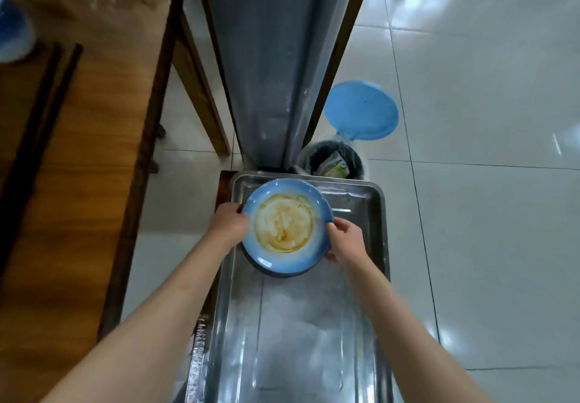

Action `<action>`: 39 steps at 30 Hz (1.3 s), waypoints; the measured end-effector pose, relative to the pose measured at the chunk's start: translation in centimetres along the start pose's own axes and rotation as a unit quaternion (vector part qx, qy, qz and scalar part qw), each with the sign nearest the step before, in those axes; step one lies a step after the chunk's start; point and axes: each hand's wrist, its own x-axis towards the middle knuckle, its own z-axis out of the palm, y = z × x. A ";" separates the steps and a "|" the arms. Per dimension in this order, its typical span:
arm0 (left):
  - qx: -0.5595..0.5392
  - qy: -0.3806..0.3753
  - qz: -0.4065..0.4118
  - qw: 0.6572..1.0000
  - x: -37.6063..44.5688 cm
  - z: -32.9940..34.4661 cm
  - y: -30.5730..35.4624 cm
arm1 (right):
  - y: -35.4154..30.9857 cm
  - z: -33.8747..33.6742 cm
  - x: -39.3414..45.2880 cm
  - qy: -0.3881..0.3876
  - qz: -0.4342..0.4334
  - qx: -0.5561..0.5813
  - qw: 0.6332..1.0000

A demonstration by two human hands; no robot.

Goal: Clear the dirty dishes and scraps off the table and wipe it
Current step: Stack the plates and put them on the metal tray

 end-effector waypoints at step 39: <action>0.018 0.001 0.151 0.988 -14.8 -7.8 3.6 | -5.4 -2.0 -14.6 -0.082 -0.150 -0.058 0.984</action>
